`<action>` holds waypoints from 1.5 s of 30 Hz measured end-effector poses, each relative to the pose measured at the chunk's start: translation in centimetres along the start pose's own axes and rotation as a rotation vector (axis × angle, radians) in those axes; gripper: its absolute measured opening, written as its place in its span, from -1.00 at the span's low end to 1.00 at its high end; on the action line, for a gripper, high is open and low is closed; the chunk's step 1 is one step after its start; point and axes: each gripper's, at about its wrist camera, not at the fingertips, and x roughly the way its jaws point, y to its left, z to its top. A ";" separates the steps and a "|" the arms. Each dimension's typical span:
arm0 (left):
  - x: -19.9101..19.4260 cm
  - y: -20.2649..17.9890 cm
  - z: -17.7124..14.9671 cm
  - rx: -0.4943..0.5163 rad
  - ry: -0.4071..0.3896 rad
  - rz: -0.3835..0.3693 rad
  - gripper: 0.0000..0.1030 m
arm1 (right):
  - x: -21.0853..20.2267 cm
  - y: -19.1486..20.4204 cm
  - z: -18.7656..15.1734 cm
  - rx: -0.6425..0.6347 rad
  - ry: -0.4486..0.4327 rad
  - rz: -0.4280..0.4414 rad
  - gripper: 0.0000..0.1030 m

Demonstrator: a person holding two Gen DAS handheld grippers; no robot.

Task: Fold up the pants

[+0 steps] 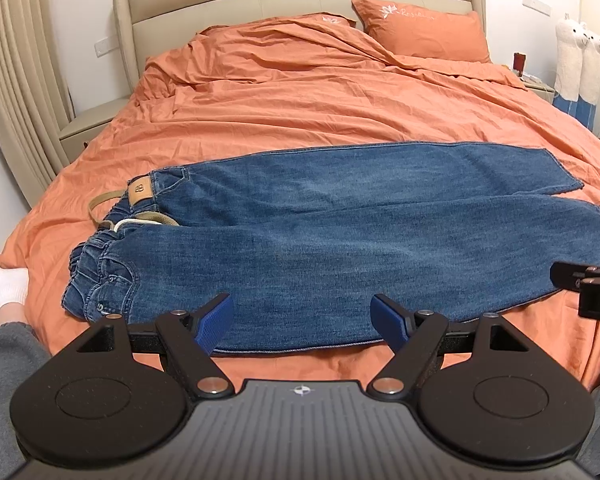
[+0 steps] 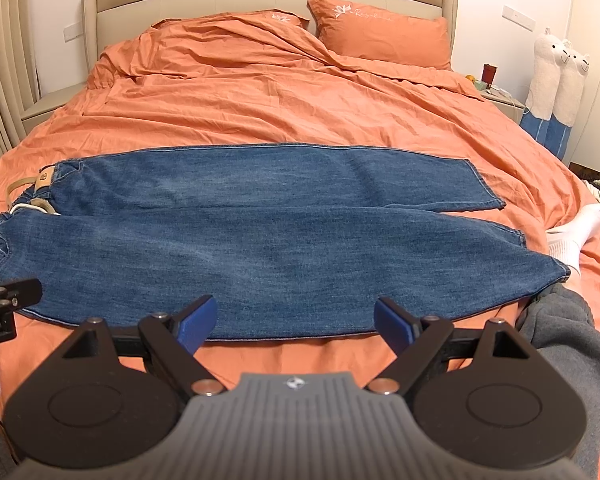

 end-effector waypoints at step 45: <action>15.2 11.3 -7.0 1.210 0.322 0.023 -0.65 | 13.2 -15.8 3.1 -0.072 0.161 -0.092 0.07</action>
